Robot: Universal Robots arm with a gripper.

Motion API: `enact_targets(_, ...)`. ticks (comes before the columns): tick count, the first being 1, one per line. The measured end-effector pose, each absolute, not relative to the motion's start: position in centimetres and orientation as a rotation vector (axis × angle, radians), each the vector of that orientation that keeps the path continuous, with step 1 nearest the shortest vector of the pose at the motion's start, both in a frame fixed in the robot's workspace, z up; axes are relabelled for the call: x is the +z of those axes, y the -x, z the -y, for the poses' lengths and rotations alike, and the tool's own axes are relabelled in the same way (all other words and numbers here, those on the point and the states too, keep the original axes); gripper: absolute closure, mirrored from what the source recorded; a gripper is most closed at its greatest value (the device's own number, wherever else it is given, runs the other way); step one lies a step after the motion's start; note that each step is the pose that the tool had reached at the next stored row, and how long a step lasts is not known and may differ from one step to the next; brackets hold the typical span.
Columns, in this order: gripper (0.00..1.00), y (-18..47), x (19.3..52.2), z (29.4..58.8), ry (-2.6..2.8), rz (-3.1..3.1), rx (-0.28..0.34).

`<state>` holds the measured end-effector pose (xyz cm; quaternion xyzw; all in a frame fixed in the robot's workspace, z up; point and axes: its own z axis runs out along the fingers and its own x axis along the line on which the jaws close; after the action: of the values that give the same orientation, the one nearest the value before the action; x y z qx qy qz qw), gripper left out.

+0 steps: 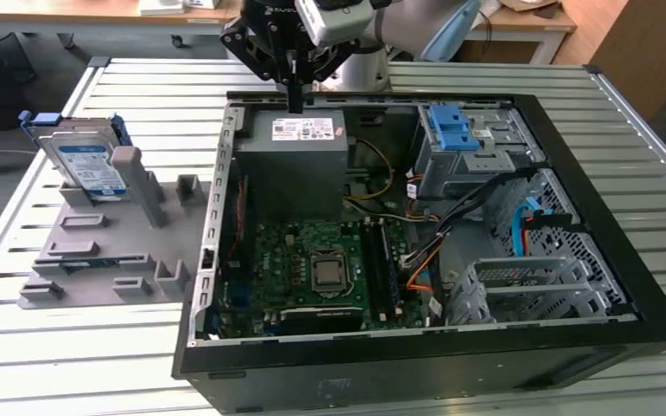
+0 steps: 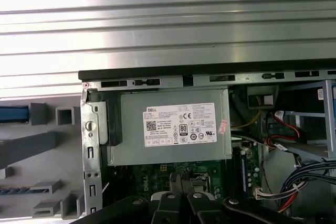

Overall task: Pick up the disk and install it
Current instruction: 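Reach for the disk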

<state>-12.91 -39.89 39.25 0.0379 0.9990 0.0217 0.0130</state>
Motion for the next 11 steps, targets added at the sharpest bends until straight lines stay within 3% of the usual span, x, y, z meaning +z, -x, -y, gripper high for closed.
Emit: enact_targets(11, 0.89, 13.21, 39.24, 39.89, -0.118, -3.113, 0.068)
